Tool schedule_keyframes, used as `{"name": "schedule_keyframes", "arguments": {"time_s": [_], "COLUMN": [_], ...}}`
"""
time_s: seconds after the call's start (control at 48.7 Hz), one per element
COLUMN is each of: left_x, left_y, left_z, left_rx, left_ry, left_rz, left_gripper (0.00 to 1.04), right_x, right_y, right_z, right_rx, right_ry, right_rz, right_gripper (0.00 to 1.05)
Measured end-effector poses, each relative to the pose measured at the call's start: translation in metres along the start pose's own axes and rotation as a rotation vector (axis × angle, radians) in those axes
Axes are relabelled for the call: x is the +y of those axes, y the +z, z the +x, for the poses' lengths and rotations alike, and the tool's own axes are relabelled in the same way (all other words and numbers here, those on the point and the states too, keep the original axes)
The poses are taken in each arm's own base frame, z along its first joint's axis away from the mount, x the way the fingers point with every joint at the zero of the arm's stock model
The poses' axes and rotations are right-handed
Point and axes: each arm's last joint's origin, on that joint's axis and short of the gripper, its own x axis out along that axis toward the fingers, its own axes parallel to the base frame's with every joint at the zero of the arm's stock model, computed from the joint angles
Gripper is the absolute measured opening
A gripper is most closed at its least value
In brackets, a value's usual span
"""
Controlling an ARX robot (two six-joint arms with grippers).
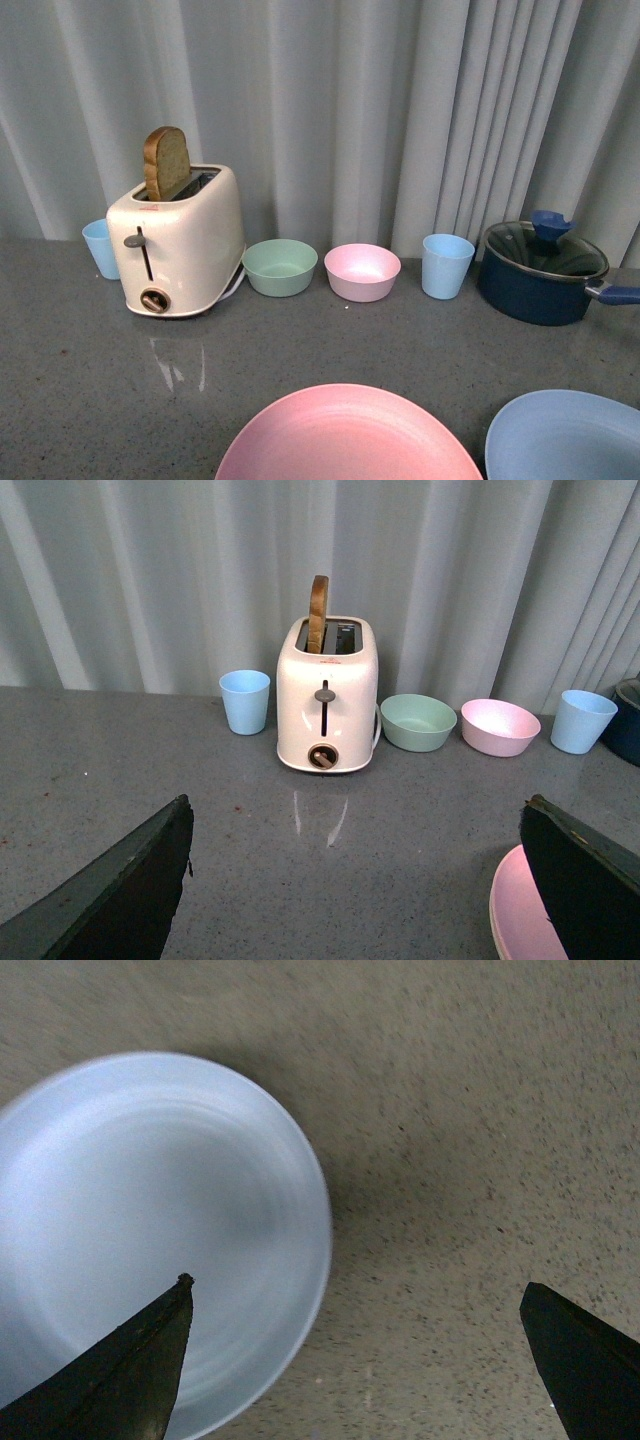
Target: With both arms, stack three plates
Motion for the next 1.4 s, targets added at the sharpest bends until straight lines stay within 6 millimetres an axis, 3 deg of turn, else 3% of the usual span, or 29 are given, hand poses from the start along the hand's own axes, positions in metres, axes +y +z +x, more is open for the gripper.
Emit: {"name": "schedule_keyframes", "arguments": {"time_s": [0.123, 0.308, 0.78, 1.149, 1.396], "left_x": [0.0, 0.0, 0.0, 0.0, 0.0], "left_y": [0.0, 0.0, 0.0, 0.0, 0.0], "left_z": [0.0, 0.0, 0.0, 0.0, 0.0], "left_rx": [0.0, 0.0, 0.0, 0.0, 0.0], "left_ry": [0.0, 0.0, 0.0, 0.0, 0.0], "left_rz": [0.0, 0.0, 0.0, 0.0, 0.0], "left_gripper": [0.98, 0.98, 0.98, 0.98, 0.98], "right_x": [-0.003, -0.009, -0.013, 0.008, 0.011], "right_y": [-0.012, -0.011, 0.002, 0.003, 0.004], "right_z": [0.027, 0.054, 0.089, 0.119, 0.13], "right_rx": [0.099, 0.156, 0.173, 0.182, 0.193], "right_ry": [0.048, 0.046, 0.006, 0.033, 0.035], "right_rz": [0.003, 0.028, 0.019, -0.005, 0.005], "right_gripper": [0.97, 0.97, 0.97, 0.97, 0.97]}}
